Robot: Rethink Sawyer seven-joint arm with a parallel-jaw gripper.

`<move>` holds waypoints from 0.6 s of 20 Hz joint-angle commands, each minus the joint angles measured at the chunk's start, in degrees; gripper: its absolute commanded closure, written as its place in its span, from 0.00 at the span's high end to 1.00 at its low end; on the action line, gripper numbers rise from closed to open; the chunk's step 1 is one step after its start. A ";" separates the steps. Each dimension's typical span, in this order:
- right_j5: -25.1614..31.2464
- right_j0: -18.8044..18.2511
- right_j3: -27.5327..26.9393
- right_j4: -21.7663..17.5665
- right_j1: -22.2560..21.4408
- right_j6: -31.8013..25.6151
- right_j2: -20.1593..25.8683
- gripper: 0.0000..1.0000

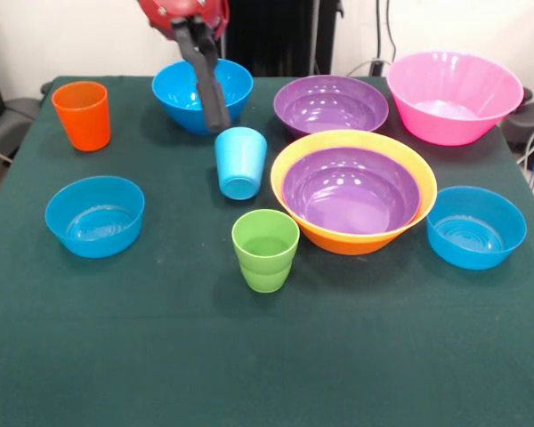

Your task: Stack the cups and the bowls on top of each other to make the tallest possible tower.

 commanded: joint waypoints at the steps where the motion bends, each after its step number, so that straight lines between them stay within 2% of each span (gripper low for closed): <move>1: -6.78 5.52 9.33 -6.12 -4.48 17.66 -12.27 1.00; 6: -13.65 12.33 8.26 -6.93 -4.92 23.63 -22.53 1.00; 12: -20.63 19.09 6.09 -7.32 -3.79 27.20 -33.11 1.00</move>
